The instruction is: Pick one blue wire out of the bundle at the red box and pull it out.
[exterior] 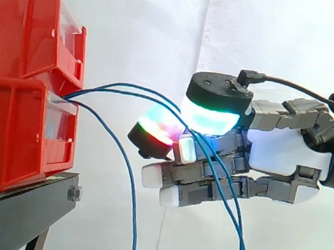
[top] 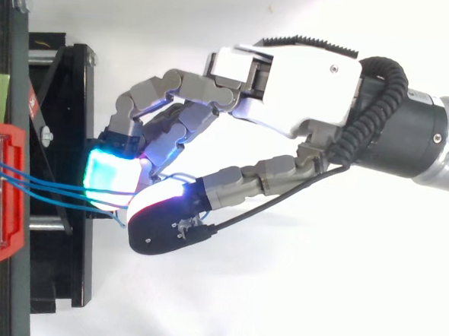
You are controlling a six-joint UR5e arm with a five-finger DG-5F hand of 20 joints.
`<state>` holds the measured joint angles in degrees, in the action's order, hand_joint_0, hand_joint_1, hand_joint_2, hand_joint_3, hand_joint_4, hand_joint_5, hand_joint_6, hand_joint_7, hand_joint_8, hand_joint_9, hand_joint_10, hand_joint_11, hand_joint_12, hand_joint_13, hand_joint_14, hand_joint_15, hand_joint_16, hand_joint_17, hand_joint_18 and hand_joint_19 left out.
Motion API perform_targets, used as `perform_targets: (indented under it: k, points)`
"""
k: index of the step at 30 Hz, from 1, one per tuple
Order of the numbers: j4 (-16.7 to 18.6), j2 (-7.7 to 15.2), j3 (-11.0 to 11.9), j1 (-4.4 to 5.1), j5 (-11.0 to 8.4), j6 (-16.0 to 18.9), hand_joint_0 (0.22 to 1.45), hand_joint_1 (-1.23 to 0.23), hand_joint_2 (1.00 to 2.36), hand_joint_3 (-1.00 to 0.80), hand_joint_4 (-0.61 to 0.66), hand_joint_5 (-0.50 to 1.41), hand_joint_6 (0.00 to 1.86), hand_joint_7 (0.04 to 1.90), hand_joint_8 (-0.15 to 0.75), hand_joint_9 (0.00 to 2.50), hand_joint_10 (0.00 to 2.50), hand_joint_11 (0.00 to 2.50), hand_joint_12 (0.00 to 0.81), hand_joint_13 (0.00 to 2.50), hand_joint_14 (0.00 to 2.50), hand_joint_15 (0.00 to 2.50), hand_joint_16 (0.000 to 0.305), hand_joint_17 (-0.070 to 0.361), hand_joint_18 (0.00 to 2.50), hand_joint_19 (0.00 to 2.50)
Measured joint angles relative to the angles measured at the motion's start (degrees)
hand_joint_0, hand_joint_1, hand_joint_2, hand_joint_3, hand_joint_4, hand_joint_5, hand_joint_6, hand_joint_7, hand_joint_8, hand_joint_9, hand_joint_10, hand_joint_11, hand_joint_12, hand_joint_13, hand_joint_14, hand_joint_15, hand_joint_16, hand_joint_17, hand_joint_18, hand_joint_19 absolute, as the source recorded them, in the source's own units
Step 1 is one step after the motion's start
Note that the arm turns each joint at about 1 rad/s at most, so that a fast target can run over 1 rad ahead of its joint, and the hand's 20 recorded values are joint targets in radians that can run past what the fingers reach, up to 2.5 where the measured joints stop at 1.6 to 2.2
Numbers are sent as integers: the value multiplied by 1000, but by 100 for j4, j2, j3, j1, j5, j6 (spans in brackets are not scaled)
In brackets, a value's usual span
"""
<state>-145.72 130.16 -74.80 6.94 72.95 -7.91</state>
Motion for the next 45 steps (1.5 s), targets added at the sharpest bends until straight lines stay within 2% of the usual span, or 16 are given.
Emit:
perform_targets:
  k: [5,7,8,11,16,19,21,22,28,34,45]
  points:
    - [0,0,0,0,0,0,720,-762,1007,-111,296,-129,701,1001,270,974,17,572,352,695,13,350,53,119,513,407]
    - [0,0,1,0,0,-3,719,-724,1008,-102,304,-103,619,1143,264,991,17,549,351,695,13,350,53,118,502,418]
    - [0,0,2,0,0,-3,719,-703,1008,-97,290,-77,547,1279,266,1005,17,533,351,694,13,352,53,118,492,418]
    - [0,0,2,0,0,-2,718,-672,1007,-83,294,-65,519,1345,259,1012,18,519,354,695,13,357,53,120,484,419]
    - [0,0,2,0,0,0,695,-641,1000,-38,288,-66,532,1342,282,1044,18,560,375,705,13,352,58,130,488,415]
    - [0,0,2,0,0,0,572,-627,1229,-145,322,-77,584,1234,313,1053,14,563,421,726,14,352,66,149,521,389]
    - [0,0,1,0,0,0,570,-648,1128,-153,318,-83,603,1214,319,1049,14,572,429,727,12,354,68,152,515,388]
    - [0,0,1,0,0,0,587,-659,1001,-141,309,-88,622,1182,317,1041,16,581,422,721,12,361,66,149,501,392]
    - [0,0,1,0,7,0,559,-710,1008,-241,236,-124,765,1010,311,1034,18,622,405,703,13,368,62,139,483,406]
    - [0,0,1,0,9,0,560,-758,1011,-310,202,-151,836,1038,276,1003,21,680,358,673,15,385,52,118,440,437]
    - [0,0,1,-1,6,0,564,-800,1009,-364,198,-147,861,1009,273,1011,21,693,354,679,16,375,52,116,452,435]
